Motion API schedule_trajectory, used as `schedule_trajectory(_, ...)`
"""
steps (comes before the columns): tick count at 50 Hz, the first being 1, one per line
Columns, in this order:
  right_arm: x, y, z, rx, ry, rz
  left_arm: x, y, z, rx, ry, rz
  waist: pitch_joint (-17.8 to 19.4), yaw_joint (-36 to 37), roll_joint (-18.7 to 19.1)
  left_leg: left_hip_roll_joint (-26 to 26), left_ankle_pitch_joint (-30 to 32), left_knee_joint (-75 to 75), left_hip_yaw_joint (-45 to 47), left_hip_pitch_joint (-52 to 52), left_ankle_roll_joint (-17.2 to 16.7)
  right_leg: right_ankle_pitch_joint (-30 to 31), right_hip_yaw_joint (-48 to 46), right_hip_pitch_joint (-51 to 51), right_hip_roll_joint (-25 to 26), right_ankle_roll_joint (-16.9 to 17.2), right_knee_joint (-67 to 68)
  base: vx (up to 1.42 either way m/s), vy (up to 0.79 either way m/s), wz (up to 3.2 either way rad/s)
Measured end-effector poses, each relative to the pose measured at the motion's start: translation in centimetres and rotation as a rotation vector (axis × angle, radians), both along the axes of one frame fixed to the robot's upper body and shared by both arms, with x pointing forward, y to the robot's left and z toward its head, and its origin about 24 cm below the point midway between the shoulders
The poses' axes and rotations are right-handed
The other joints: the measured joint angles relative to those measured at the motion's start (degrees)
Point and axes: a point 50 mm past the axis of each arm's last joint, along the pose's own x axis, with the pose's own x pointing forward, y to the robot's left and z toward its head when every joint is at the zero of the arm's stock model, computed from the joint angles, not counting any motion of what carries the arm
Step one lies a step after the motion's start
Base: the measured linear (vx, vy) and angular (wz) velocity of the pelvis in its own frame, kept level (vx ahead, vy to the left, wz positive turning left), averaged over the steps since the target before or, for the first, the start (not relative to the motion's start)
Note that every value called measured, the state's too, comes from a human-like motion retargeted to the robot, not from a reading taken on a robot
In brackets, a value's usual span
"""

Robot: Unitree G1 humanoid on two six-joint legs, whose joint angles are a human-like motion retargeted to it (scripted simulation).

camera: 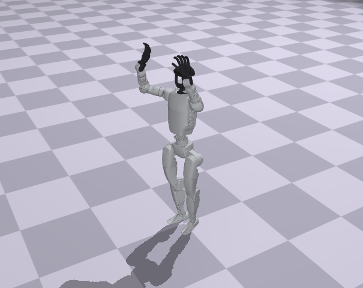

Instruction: Upper body actions

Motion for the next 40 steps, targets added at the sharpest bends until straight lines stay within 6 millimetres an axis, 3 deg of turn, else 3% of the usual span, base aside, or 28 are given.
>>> schedule_trajectory(3, -2.1, 5.3, -0.7, -0.283, -0.202, 0.000, -0.1, -7.3, 0.9, 0.407, -0.138, 0.065, -0.3, 0.3, -0.6, -0.1, -0.1, 0.0, -0.3, 0.7, 0.1, -0.2, -0.1, 0.8, 0.2, 0.0, 0.0, 0.07, -0.03, 0.06)
schedule_trajectory(5, -3.0, 7.1, -1.4, -0.390, -0.297, 0.063, -0.6, -10.2, 0.7, 0.605, -0.241, 0.066, -0.2, 0.6, -0.7, 0.0, -0.3, -0.1, 0.0, 1.5, 0.2, -0.3, 0.1, 1.4, 0.3, 0.0, 0.1, 0.09, -0.02, -0.14)
schedule_trajectory(7, -2.5, 6.8, -1.5, -0.402, -0.281, 0.132, -0.5, -10.4, 0.7, 0.656, -0.250, 0.041, 0.1, 1.0, -0.6, 0.2, -0.5, -0.1, 0.6, 2.0, 0.2, -0.3, 0.6, 1.6, 0.6, -0.1, 0.2, 0.03, 0.01, -0.29)
schedule_trajectory(8, -1.9, 5.9, -1.3, -0.372, -0.250, 0.139, -0.3, -9.5, 0.9, 0.619, -0.236, 0.033, 0.3, 1.2, -0.5, 0.3, -0.6, -0.1, 1.0, 2.1, 0.1, -0.2, 0.9, 1.5, 0.6, -0.1, 0.2, -0.02, 0.03, -0.30)
schedule_trajectory(10, -0.1, 2.3, -0.6, -0.211, -0.171, 0.080, -0.5, -5.9, 1.7, 0.438, -0.210, 0.057, 0.7, 1.4, -0.4, 0.4, -0.7, -0.1, 1.5, 2.0, 0.1, -0.1, 1.4, 1.2, 0.7, -0.1, 0.3, -0.06, 0.03, -0.24)
schedule_trajectory(12, 2.0, -3.5, -0.6, 0.061, -0.049, -0.054, -1.2, -0.6, 1.9, 0.163, -0.202, 0.131, 0.6, 1.4, -0.4, 0.4, -0.8, 0.0, 1.8, 1.5, 0.0, 0.0, 1.6, 0.5, 0.6, -0.2, 0.4, -0.08, 0.04, -0.12)
schedule_trajectory(15, 3.9, -13.2, -3.5, 0.534, 0.182, -0.219, -3.5, 8.4, -0.1, -0.288, -0.225, 0.240, 0.6, 1.3, -0.7, 0.4, -0.8, 0.0, 1.9, 0.7, -0.1, 0.0, 1.7, -0.4, 0.5, -0.2, 0.4, -0.08, 0.01, -0.03)
schedule_trajectory(17, 4.1, -19.3, -7.1, 0.887, 0.328, -0.240, -5.9, 14.3, -3.3, -0.599, -0.270, 0.283, 0.9, 1.1, -0.9, 0.4, -0.8, 0.2, 1.9, 0.2, -0.2, 0.1, 1.7, -0.8, 0.4, -0.3, 0.5, -0.10, -0.01, -0.01)
schedule_trajectory(20, 2.7, -26.2, -14.1, 1.425, 0.485, -0.108, -9.9, 21.7, -10.9, -1.103, -0.381, 0.277, 1.1, 1.5, -1.1, 0.4, -0.7, 0.3, 2.0, -0.8, -0.2, 0.1, 1.9, -1.8, 0.2, -0.3, 0.6, -0.09, 0.04, -0.01)
schedule_trajectory(23, 1.2, -29.1, -19.6, 1.745, 0.514, 0.254, -11.9, 24.8, -18.2, -1.507, -0.477, 0.088, 1.5, 2.1, -1.0, 0.3, -0.6, 0.5, 1.8, -1.6, -0.2, 0.0, 1.7, -2.3, 0.0, -0.3, 0.6, -0.09, 0.04, 0.10)
schedule_trajectory(25, 0.6, -29.7, -20.8, 1.772, 0.330, 0.514, -12.5, 25.4, -20.3, -1.562, -0.606, -0.154, 1.8, 1.8, -0.9, 0.1, -0.5, 0.5, 1.2, -2.1, -0.1, -0.1, 1.3, -2.5, -0.1, -0.2, 0.5, -0.11, 0.01, 0.24)
schedule_trajectory(28, 1.1, -28.3, -18.3, 1.569, 0.002, 0.714, -13.9, 24.4, -18.8, -1.241, -0.914, -0.392, 1.6, 0.5, -0.3, -0.3, -0.3, 0.4, 0.4, -2.3, 0.0, -0.2, 0.6, -2.3, -0.3, -0.2, 0.3, -0.08, 0.03, 0.26)
schedule_trajectory(30, 2.5, -26.0, -15.4, 1.420, -0.044, 0.714, -14.0, 23.1, -16.7, -1.033, -0.976, -0.404, 1.2, -0.2, 0.3, -0.4, -0.3, 0.6, 0.1, -2.3, 0.0, -0.3, 0.4, -2.1, -0.5, -0.2, 0.4, -0.01, 0.02, 0.09)
schedule_trajectory(33, 4.6, -21.2, -9.6, 1.183, 0.102, 0.653, -11.1, 20.7, -11.8, -0.905, -0.708, -0.415, 1.5, -0.1, 0.9, -0.3, -0.4, 0.7, 0.4, -1.4, 0.0, -0.2, 0.6, -1.3, -0.4, -0.2, 0.5, 0.02, 0.00, -0.04)
schedule_trajectory(35, 5.5, -16.9, -6.0, 0.985, 0.193, 0.615, -8.1, 17.8, -8.3, -0.800, -0.510, -0.459, 1.1, 0.3, 1.1, -0.3, -0.4, 0.9, 0.7, -1.1, -0.1, -0.1, 0.8, -1.1, -0.5, -0.2, 0.6, 0.09, -0.01, -0.09)
schedule_trajectory(37, 5.4, -12.4, -3.2, 0.769, 0.236, 0.533, -5.1, 13.8, -5.1, -0.640, -0.333, -0.486, -0.1, 0.8, 1.0, -0.3, -0.4, 0.9, 0.7, -1.5, -0.1, -0.1, 0.8, -1.4, -0.6, -0.2, 0.5, 0.08, 0.01, -0.01)
schedule_trajectory(40, 3.4, -5.7, 0.0, 0.417, 0.191, 0.345, -1.6, 6.0, -1.2, -0.294, -0.099, -0.419, -1.5, 1.5, 0.4, -0.3, -0.2, 0.9, 0.6, -2.0, -0.2, 0.0, 0.7, -1.7, -0.6, -0.3, 0.4, 0.06, -0.02, 0.05)
